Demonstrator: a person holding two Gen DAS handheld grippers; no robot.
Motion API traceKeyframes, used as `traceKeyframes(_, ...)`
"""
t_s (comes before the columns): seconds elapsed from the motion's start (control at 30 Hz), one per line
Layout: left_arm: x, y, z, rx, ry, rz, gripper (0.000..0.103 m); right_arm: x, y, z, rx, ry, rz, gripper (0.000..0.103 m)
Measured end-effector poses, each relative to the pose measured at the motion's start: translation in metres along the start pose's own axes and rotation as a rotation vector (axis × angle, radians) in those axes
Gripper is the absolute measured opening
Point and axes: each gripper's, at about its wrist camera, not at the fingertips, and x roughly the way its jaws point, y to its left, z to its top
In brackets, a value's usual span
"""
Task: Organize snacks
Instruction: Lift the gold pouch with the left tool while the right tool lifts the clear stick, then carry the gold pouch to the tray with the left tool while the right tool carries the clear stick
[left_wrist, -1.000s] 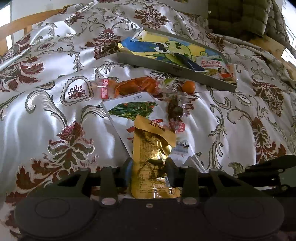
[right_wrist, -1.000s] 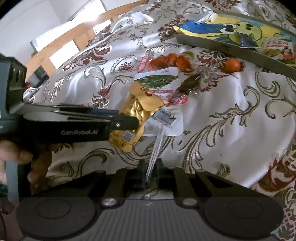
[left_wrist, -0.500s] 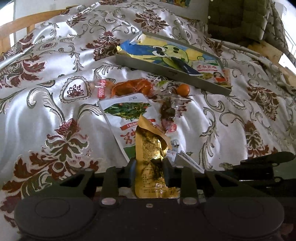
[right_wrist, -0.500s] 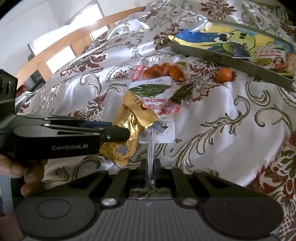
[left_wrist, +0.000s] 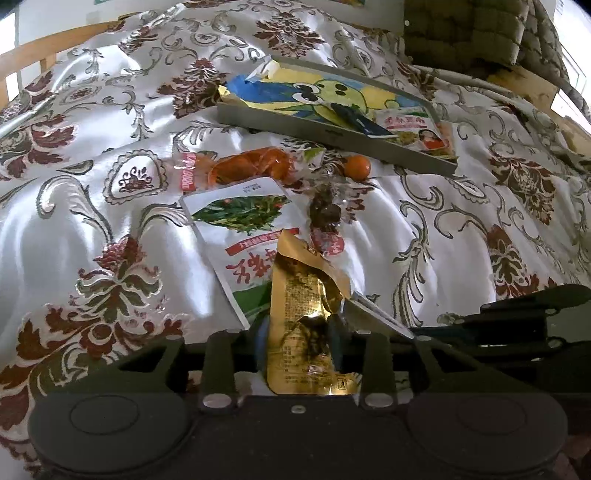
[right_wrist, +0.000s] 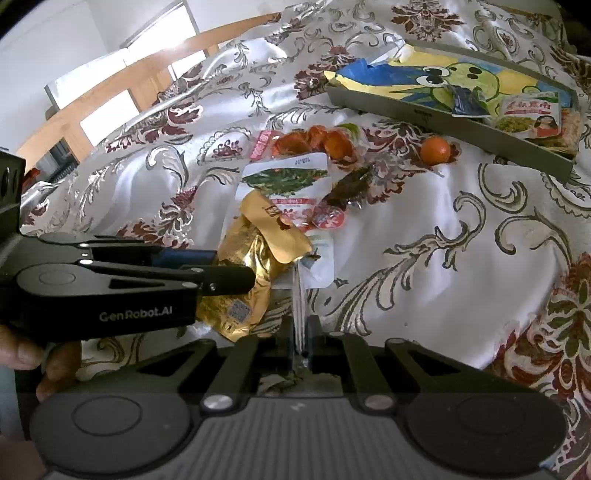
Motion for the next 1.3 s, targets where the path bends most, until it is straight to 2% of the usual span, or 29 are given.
traceKeyframes(0.1,0.002,-0.001,0.002,-0.003,0.0,-0.007,0.035,0.002,0.0,-0.001,0.0,0.011,-0.004,0.008)
traceKeyframes(0.23,0.001,-0.004,0.004,0.002,-0.014,-0.012,0.029,0.002,-0.001,-0.001,0.004,0.01,-0.002,0.008)
traceKeyframes(0.4,-0.007,-0.008,0.006,0.005,-0.046,-0.004,0.022,-0.006,-0.001,0.002,-0.01,-0.043,-0.036,0.007)
traceKeyframes(0.83,-0.019,-0.012,0.009,0.006,-0.078,0.01,0.019,-0.017,-0.012,0.007,0.034,-0.095,-0.051,0.007)
traceKeyframes(1.07,-0.024,-0.014,0.026,-0.032,-0.134,-0.017,0.019,-0.037,-0.021,0.016,0.08,-0.177,-0.035,0.007)
traceKeyframes(1.3,-0.012,-0.022,0.059,-0.05,-0.18,-0.057,0.019,-0.063,-0.047,0.035,0.123,-0.318,-0.067,0.007)
